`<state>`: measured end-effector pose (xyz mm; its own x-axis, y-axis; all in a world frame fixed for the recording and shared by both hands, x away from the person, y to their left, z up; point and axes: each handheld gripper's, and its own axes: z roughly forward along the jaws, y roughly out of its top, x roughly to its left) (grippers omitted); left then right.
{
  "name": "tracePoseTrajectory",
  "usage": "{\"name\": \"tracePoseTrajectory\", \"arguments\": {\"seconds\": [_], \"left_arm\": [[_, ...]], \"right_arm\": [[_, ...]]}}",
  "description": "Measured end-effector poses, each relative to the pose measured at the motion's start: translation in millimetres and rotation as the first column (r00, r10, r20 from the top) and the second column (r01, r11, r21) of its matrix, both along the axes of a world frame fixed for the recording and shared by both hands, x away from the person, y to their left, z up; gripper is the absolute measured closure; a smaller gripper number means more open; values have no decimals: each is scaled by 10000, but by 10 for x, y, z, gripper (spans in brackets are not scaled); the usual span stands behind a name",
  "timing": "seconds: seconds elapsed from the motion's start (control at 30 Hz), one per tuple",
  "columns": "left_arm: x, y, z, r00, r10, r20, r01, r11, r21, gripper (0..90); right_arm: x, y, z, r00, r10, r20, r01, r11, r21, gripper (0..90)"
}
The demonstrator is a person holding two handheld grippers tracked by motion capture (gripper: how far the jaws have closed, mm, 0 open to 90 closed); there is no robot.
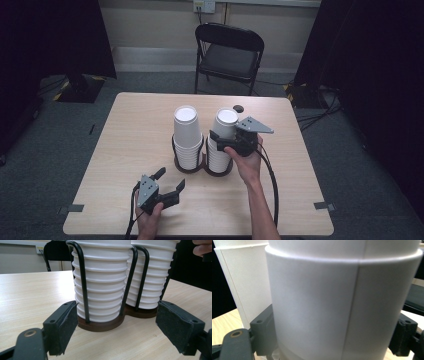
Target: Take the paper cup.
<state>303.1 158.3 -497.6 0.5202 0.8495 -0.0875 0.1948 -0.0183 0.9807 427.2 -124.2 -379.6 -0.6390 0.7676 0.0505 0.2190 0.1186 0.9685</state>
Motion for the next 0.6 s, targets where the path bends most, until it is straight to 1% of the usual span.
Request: {"name": "tracePoseTrajectory", "arguments": {"seconds": [0.23,0.33,0.4,0.57,0.6], "left_arm": [[2,1,0,10000,10,-7,-10,10000,16,178],[4,-8,3,10000,-59,15,59,9999,157,187],[4,-10,2,10000,-58,-30,58,9999,85,187],[5,-9,2,10000,-94,-32,94,9999,85,187],[11,-4,3,9998,-174,-25,174,9997,163,187]], "right_arm": [[5,0,15,10000,34,-32,-34,10000,75,152],[-3,-9,44,10000,13,85,-14,9999,159,152],[-6,-20,62,9999,-6,138,3,9998,200,151],[-2,-29,90,9999,12,152,-15,9998,199,152],[-5,-34,113,9998,19,175,-23,9997,253,152]]}}
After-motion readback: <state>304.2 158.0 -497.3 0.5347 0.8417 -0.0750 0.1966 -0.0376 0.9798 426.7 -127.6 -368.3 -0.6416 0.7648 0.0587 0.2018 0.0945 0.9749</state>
